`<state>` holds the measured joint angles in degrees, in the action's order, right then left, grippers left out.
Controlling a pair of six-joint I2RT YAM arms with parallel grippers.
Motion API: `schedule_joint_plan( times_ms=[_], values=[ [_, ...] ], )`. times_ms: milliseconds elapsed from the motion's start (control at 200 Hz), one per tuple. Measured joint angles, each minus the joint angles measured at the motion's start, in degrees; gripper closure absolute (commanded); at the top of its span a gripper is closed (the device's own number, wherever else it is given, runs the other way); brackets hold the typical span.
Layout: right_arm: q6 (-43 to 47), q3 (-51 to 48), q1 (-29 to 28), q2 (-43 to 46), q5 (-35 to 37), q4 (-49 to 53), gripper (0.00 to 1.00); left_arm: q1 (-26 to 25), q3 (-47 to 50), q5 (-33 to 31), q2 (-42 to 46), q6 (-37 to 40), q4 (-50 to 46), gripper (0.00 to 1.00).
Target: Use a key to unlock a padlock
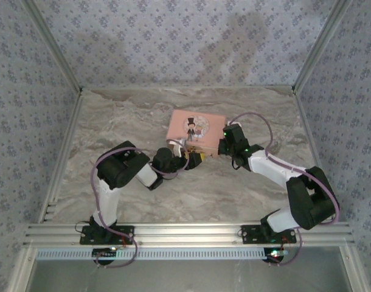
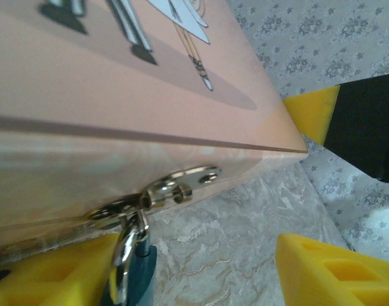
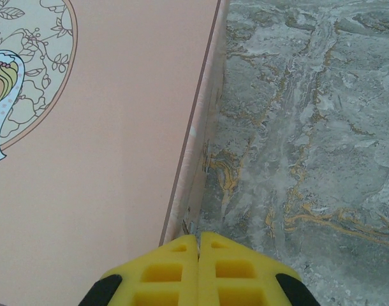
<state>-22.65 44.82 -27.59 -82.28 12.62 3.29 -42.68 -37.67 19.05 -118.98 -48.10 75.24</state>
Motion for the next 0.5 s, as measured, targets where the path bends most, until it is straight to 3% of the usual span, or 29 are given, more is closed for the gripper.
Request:
schedule_joint_plan(
  times_ms=[500],
  values=[
    [0.0, -0.2, -0.1, 0.0, -0.2, -0.2, 1.00, 2.5, -1.1, 4.1, 1.4, 0.3, -5.6, 0.58]
  ],
)
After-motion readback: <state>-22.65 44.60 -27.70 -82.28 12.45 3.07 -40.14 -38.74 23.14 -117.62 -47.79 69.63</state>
